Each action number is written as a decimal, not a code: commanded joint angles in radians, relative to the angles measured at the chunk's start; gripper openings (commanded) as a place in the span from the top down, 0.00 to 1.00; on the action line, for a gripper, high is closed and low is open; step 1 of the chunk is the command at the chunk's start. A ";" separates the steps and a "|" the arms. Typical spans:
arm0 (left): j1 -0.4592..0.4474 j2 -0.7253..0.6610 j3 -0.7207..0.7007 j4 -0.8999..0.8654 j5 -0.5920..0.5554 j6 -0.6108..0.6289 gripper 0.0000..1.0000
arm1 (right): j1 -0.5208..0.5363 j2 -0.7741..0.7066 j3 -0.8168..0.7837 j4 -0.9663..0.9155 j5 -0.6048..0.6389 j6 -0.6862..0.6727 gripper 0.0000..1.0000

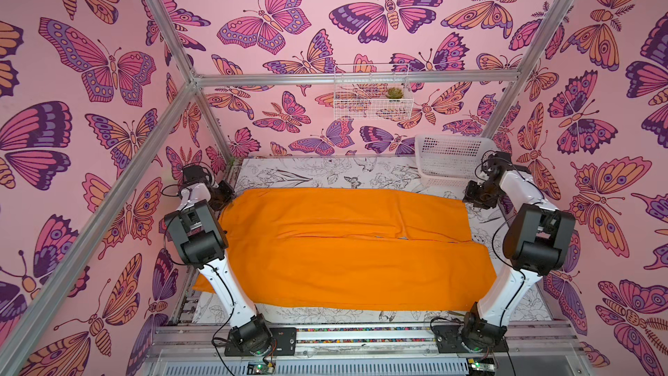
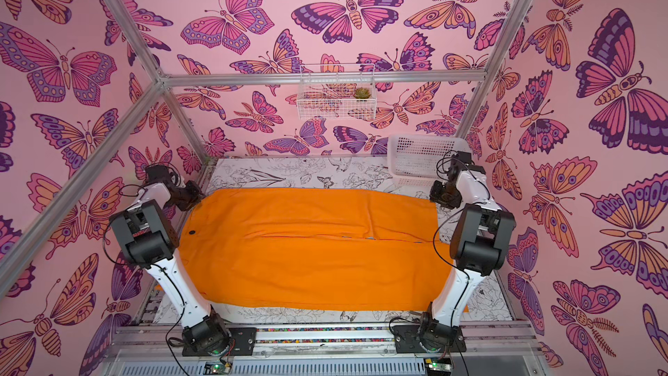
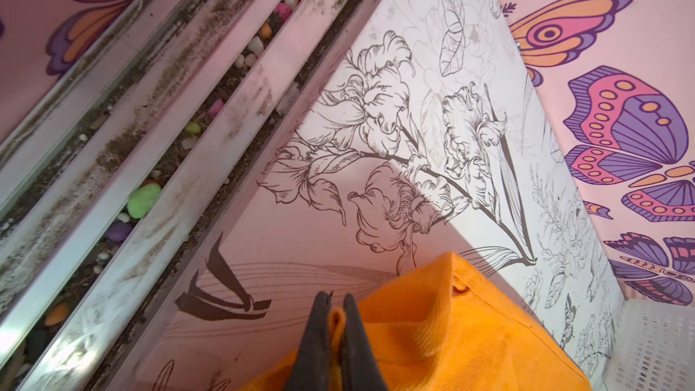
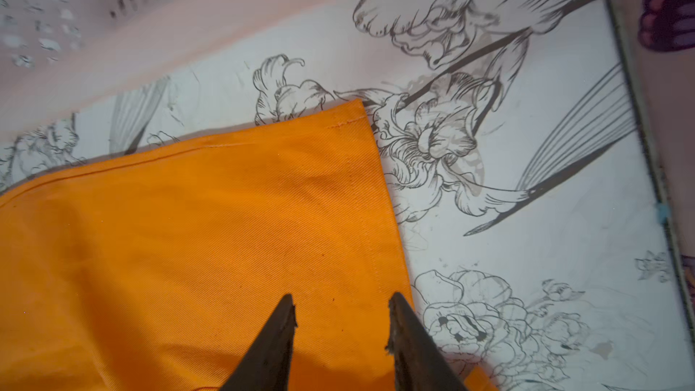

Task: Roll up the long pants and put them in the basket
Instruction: Fold the long pant at the center of the board.

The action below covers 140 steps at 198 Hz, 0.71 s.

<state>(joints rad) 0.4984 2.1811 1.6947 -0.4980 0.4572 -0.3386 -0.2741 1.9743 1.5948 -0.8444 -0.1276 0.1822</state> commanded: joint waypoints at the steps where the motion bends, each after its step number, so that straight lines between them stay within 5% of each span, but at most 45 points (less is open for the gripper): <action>1: 0.005 -0.027 -0.018 0.006 0.036 -0.011 1.00 | 0.000 0.107 0.019 -0.003 -0.035 -0.011 0.58; 63: 0.005 -0.026 -0.018 0.008 0.026 -0.003 1.00 | 0.000 0.262 0.150 -0.001 0.007 -0.013 0.59; 140: 0.005 -0.026 -0.017 0.012 0.031 -0.008 1.00 | 0.011 0.161 0.092 0.074 0.096 -0.047 0.58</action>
<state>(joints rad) 0.4984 2.1811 1.6932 -0.4934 0.4644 -0.3428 -0.2722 2.1883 1.7020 -0.9108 -0.0887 0.1757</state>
